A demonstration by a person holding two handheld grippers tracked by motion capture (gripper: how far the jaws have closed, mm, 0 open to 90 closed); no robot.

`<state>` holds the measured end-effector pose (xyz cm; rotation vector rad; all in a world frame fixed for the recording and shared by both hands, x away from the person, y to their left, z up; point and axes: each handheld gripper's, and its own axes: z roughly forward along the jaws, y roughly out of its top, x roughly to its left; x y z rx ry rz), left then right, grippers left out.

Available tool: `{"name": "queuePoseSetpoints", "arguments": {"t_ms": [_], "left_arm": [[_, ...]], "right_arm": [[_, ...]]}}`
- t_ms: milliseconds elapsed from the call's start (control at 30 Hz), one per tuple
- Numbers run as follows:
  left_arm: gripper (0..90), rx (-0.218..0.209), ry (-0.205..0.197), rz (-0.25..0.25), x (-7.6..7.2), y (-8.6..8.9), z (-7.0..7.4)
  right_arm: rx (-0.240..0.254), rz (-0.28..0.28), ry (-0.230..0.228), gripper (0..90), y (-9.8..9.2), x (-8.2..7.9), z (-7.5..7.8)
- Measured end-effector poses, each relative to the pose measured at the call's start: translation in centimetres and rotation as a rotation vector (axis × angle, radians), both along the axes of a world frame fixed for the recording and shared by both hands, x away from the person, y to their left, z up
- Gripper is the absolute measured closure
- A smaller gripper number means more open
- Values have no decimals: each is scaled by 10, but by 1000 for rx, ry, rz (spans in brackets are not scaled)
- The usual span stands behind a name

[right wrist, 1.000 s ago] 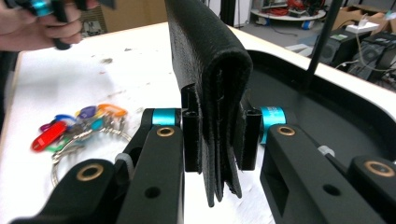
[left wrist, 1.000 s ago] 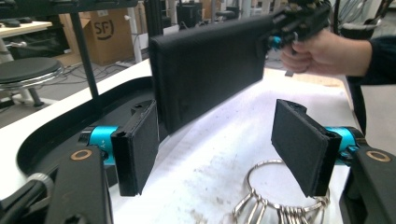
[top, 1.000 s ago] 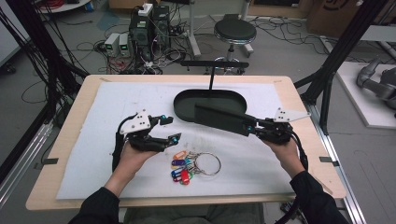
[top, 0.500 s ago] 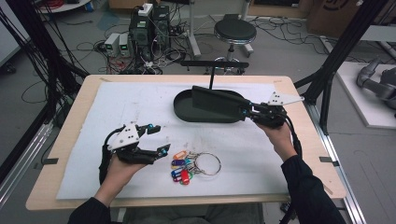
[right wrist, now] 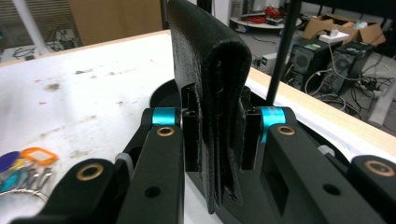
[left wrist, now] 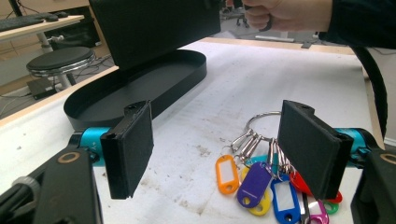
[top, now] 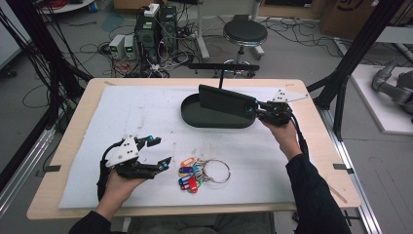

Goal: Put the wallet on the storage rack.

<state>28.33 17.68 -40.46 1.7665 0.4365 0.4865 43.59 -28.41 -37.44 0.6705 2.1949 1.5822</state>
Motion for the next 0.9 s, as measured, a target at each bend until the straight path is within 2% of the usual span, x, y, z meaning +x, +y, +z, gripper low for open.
{"name": "queuePoseSetpoints", "arguments": {"t_ms": [333, 433, 667, 900], "left_arm": [[268, -10, 0, 3, 1, -1, -3], [268, -11, 0, 2, 1, -2, -4], [268, -10, -2, -4, -1, -2, -5], [268, -21, -8, -4, -3, 0, -5]], "right_arm": [[-6, -38, 26, 777, 3, 15, -11], [-25, -41, 21, 777, 7, 19, -8], [-23, -35, 12, 777, 17, 25, -6], [-25, -49, 36, 777, 26, 34, -19]]}}
